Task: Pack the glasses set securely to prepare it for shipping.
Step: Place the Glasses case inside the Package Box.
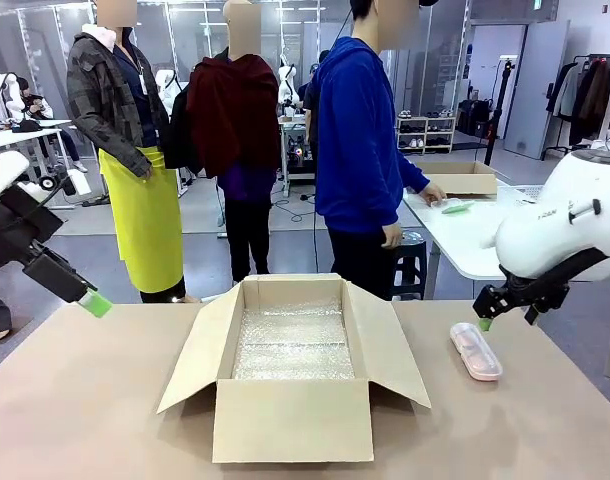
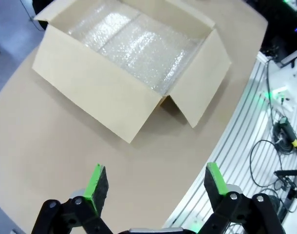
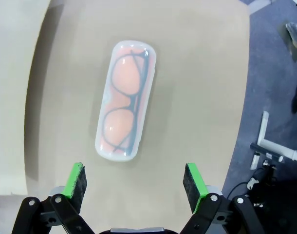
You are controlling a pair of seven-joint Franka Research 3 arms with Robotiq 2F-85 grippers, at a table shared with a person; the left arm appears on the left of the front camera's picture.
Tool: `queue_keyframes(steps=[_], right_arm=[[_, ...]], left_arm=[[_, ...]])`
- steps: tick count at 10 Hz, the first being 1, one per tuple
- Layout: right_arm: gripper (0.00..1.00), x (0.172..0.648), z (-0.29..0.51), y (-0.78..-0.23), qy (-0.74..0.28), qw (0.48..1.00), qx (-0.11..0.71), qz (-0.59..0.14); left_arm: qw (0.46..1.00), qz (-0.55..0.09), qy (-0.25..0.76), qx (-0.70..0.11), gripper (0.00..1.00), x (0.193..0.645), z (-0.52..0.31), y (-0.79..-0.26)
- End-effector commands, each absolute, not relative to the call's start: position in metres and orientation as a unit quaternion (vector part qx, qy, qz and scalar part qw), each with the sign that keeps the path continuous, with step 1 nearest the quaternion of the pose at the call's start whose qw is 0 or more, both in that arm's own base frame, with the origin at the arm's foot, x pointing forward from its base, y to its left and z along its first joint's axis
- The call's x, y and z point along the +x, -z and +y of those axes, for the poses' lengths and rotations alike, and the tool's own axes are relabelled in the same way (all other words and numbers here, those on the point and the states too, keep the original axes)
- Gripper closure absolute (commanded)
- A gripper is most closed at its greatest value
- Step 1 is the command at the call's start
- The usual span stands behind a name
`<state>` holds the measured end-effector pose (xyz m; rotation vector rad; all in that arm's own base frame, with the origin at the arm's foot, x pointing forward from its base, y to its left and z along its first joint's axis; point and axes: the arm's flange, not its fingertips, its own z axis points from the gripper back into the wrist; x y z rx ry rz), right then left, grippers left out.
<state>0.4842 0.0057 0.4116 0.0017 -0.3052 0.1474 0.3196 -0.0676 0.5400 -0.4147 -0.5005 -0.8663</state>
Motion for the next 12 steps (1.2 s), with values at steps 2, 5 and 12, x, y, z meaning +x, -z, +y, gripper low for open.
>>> queue_keyframes(steps=[2, 5, 12], right_arm=[[0.0, 0.474, 0.003, -0.417, -0.069, 0.986, 0.005, -0.149], [0.0, 0.483, 0.006, -0.414, -0.072, 0.986, 0.002, -0.15], [0.0, 0.547, 0.018, -0.336, -0.016, 0.991, 0.043, -0.124]], left_arm=[[0.852, -0.236, 0.426, -0.192, 0.0, 0.325, -0.081, -0.534], [0.852, -0.236, 0.426, -0.192, 0.0, 0.325, -0.081, -0.534], [0.852, -0.236, 0.426, -0.192, 0.0, 0.325, -0.081, -0.534]])
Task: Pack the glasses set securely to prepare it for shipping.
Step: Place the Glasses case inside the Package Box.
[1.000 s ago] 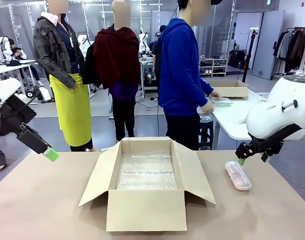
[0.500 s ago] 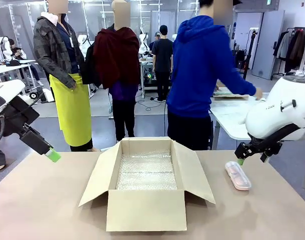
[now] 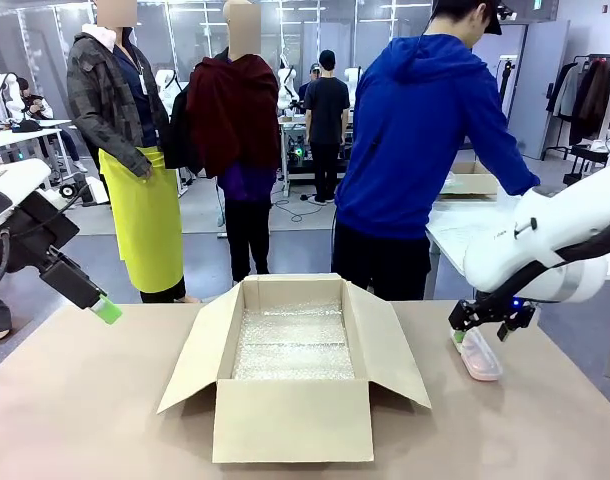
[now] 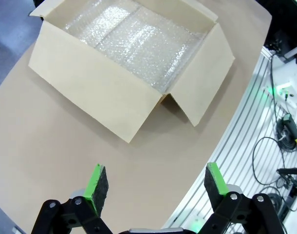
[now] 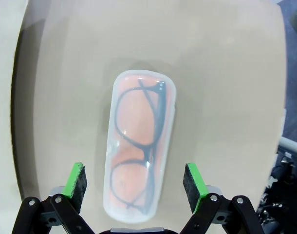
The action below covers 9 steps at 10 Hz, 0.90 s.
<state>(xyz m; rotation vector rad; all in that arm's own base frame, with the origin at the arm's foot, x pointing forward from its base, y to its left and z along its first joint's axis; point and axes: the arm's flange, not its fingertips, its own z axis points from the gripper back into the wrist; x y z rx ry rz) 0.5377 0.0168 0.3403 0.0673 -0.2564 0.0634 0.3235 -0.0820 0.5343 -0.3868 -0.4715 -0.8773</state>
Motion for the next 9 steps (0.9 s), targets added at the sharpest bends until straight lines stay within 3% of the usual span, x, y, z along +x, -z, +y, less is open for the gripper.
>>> queue_keyframes(steps=[1, 5, 8, 9], right_arm=[[0.0, 0.553, 0.017, -0.324, -0.013, 0.991, 0.051, -0.121], [0.0, 0.561, 0.016, -0.295, -0.01, 0.994, 0.044, -0.103], [0.27, 0.559, 0.013, -0.3, -0.014, 0.995, 0.03, -0.091], [0.4, 0.559, 0.014, -0.298, -0.014, 0.996, 0.033, -0.086]], left_arm=[[0.852, -0.236, 0.426, -0.192, 0.0, 0.325, -0.081, -0.534], [0.852, -0.236, 0.426, -0.192, 0.0, 0.325, -0.081, -0.534], [0.852, -0.236, 0.426, -0.192, 0.0, 0.325, -0.081, -0.534], [0.852, -0.236, 0.426, -0.192, 0.0, 0.325, -0.081, -0.534]])
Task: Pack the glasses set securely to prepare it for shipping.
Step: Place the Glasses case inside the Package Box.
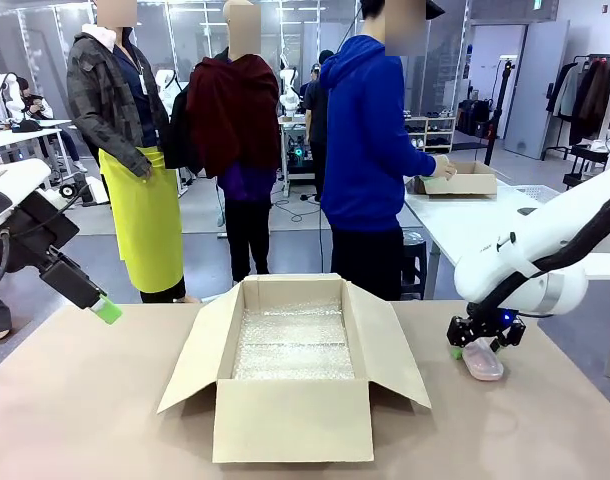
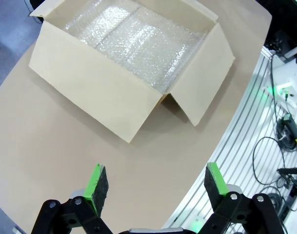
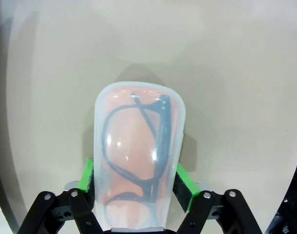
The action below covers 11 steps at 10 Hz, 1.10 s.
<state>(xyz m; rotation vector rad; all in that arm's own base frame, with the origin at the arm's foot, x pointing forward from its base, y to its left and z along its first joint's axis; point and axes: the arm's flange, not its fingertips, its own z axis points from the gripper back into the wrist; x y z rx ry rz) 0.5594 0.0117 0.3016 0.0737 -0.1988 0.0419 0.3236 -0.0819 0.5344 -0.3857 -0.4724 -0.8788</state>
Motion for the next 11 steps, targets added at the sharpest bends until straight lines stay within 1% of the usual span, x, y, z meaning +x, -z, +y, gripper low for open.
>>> queue_keyframes(steps=[1, 2, 3, 4, 5, 6, 8, 9, 10, 11], right_arm=[[0.47, 0.559, 0.015, -0.3, -0.016, 0.996, 0.033, -0.086], [0.6, 0.559, 0.017, -0.306, -0.016, 0.996, 0.031, -0.088], [0.67, 0.558, 0.018, -0.311, -0.009, 0.995, 0.027, -0.091], [0.8, 0.556, 0.021, -0.321, -0.018, 0.996, 0.02, -0.088], [0.84, 0.552, 0.024, -0.334, -0.024, 0.996, 0.021, -0.084], [0.9, 0.548, 0.028, -0.348, -0.035, 0.996, 0.017, -0.08], [0.9, 0.54, 0.039, -0.385, -0.083, 0.992, 0.011, -0.09], [0.9, 0.536, 0.047, -0.408, -0.133, 0.986, 0.016, -0.1], [0.9, 0.532, 0.061, -0.435, -0.204, 0.972, 0.007, -0.117], [0.9, 0.532, 0.084, -0.46, -0.304, 0.946, -0.013, -0.111]], left_arm=[[0.852, -0.236, 0.426, -0.192, 0.0, 0.325, -0.081, -0.534], [0.852, -0.236, 0.426, -0.192, 0.0, 0.325, -0.081, -0.534], [0.852, -0.236, 0.426, -0.192, 0.0, 0.325, -0.081, -0.534], [0.852, -0.236, 0.426, -0.192, 0.0, 0.325, -0.081, -0.534], [0.852, -0.236, 0.426, -0.192, 0.0, 0.325, -0.081, -0.534], [0.852, -0.236, 0.426, -0.192, 0.0, 0.325, -0.081, -0.534], [0.852, -0.236, 0.426, -0.192, 0.0, 0.325, -0.081, -0.534], [0.852, -0.236, 0.426, -0.192, 0.0, 0.325, -0.081, -0.534], [0.852, -0.236, 0.426, -0.192, 0.0, 0.325, -0.081, -0.534], [0.852, -0.236, 0.426, -0.192, 0.0, 0.325, -0.081, -0.534]])
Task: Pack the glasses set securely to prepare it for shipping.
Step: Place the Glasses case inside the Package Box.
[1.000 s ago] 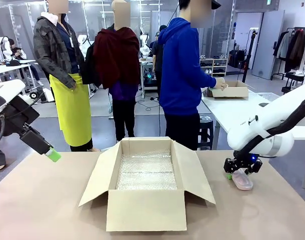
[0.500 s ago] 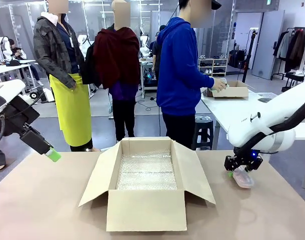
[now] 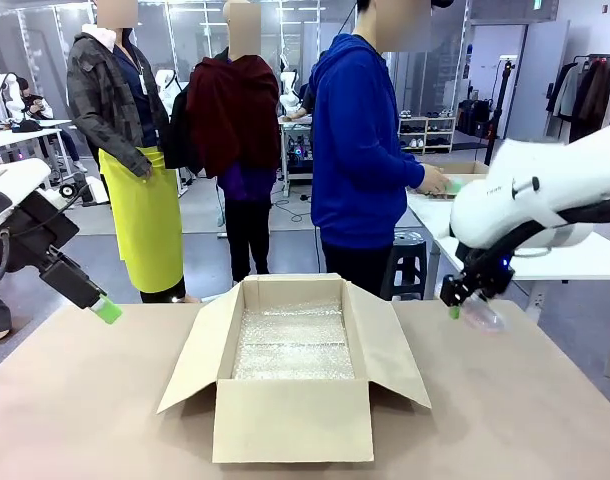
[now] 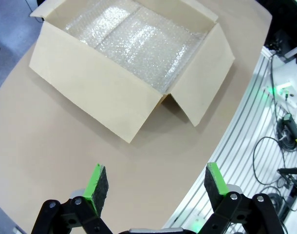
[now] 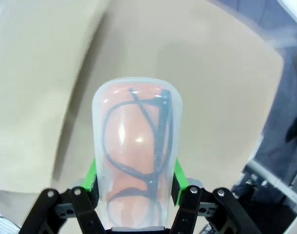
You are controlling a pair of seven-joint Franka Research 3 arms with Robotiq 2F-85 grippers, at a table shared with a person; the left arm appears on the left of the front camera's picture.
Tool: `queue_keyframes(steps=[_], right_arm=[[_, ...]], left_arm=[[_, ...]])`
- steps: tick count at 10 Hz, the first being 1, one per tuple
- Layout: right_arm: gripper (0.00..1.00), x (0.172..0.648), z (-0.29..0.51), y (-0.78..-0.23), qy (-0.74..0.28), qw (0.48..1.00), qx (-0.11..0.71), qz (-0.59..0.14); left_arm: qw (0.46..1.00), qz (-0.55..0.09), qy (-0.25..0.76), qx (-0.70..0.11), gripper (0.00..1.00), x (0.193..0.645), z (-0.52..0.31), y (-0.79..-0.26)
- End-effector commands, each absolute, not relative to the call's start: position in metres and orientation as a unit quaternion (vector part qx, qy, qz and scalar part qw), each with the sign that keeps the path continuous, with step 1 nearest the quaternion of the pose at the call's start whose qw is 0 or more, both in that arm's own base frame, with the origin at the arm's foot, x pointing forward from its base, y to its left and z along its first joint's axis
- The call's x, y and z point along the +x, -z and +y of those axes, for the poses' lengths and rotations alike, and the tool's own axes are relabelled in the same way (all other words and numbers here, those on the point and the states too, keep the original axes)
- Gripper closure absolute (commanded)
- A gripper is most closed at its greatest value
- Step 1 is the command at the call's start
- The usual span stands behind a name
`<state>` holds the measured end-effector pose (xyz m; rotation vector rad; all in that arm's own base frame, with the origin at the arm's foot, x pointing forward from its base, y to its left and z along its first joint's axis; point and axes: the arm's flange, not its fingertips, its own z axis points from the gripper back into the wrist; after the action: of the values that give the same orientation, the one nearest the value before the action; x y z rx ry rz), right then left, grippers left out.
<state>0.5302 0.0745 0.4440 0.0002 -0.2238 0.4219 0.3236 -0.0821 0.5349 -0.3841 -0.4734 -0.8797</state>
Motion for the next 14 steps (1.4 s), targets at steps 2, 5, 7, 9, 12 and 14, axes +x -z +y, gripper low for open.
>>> queue_keyframes(steps=[2, 5, 7, 9, 12, 14], right_arm=[[0.9, 0.538, 0.145, -0.49, -0.494, 0.862, -0.008, -0.116], [0.9, 0.556, 0.256, -0.496, -0.649, 0.754, -0.004, -0.099], [0.9, 0.591, 0.333, -0.484, -0.662, 0.745, 0.007, -0.077], [0.9, 0.624, 0.386, -0.457, -0.678, 0.734, -0.007, -0.05], [0.9, 0.651, 0.404, -0.395, -0.68, 0.731, 0.016, -0.06], [0.9, 0.653, 0.4, -0.364, -0.682, 0.729, 0.025, -0.054]], left_arm=[[0.852, -0.236, 0.426, -0.192, 0.0, 0.325, -0.081, -0.534], [0.852, -0.236, 0.426, -0.192, 0.0, 0.325, -0.081, -0.534], [0.852, -0.236, 0.426, -0.192, 0.0, 0.325, -0.081, -0.534], [0.852, -0.236, 0.426, -0.192, 0.0, 0.325, -0.081, -0.534], [0.852, -0.236, 0.426, -0.192, 0.0, 0.325, -0.081, -0.534], [0.852, -0.236, 0.426, -0.192, 0.0, 0.325, -0.081, -0.534]])
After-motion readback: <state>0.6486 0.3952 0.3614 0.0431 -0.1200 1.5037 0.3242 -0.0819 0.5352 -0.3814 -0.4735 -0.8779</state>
